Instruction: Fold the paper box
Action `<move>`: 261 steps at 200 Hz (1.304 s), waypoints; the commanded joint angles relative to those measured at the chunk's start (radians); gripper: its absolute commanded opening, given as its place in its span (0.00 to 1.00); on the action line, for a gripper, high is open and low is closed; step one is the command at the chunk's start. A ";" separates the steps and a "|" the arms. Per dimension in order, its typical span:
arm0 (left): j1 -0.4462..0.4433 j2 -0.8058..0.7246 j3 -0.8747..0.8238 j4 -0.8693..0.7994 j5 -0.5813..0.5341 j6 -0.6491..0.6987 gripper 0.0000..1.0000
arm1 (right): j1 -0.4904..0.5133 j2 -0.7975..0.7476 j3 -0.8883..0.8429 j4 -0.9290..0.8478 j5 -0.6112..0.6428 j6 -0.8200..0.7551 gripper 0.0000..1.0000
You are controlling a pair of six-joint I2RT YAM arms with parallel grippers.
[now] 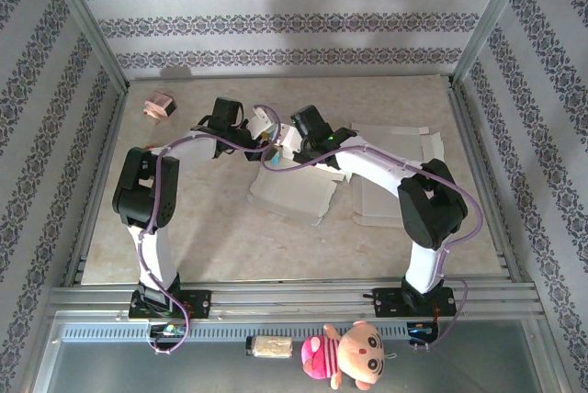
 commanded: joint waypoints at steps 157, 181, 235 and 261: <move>-0.129 0.079 0.113 -0.062 -0.683 -0.391 0.02 | 0.007 -0.025 0.021 -0.037 -0.086 0.055 0.21; -0.129 0.052 0.064 -0.029 -0.670 -0.432 0.04 | 0.007 -0.024 0.019 -0.035 -0.089 0.060 0.21; -0.115 -0.024 -0.001 -0.032 -0.440 -0.397 0.36 | 0.006 -0.024 0.019 -0.035 -0.089 0.051 0.21; -0.075 -0.026 -0.002 -0.047 -0.313 -0.376 0.40 | 0.005 -0.022 0.019 -0.034 -0.090 0.052 0.21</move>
